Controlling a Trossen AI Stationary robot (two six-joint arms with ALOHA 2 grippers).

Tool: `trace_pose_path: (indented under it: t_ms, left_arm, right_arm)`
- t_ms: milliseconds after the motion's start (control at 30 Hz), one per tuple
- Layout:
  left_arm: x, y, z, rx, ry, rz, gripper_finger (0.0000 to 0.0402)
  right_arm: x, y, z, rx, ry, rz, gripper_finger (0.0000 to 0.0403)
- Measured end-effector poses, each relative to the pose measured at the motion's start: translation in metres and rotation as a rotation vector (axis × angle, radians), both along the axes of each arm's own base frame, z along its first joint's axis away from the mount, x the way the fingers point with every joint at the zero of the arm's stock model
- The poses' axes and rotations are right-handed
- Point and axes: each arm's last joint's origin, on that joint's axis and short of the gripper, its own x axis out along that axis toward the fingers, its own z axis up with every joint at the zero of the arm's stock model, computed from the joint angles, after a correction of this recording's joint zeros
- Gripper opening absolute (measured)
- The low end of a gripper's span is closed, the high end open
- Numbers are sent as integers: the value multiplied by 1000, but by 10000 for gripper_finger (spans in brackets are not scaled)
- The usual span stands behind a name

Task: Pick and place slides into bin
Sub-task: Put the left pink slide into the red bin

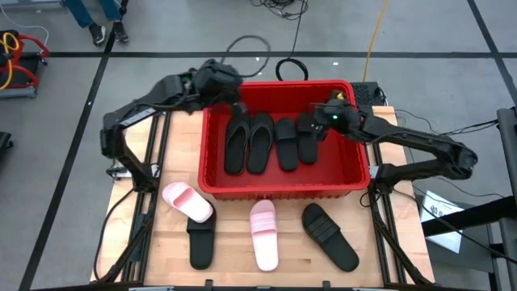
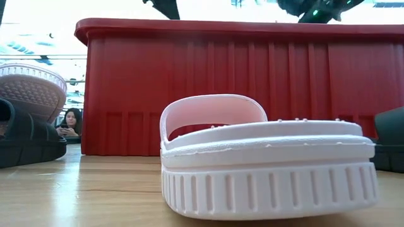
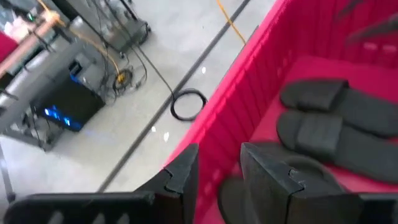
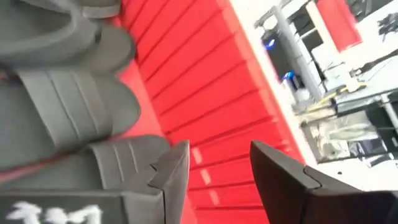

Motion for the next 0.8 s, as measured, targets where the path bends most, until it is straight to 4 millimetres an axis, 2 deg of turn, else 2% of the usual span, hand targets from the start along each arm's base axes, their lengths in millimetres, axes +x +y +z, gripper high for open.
trace_pose_path:
  t_ms: [200,433,600,800]
  left_arm:
    - [-23,-30,1,-107,57,31,122]
    - [-43,-72,-14,-300,182,142,122]
    - [-43,-107,-17,-425,88,159,122]
    - [-43,-154,-25,-582,-2,212,122]
  right_arm:
    - [-14,31,28,-13,-151,144,160]
    - [-33,66,52,73,-372,333,160]
    - [-46,82,62,123,-447,502,160]
    - [-60,89,70,137,-496,625,160]
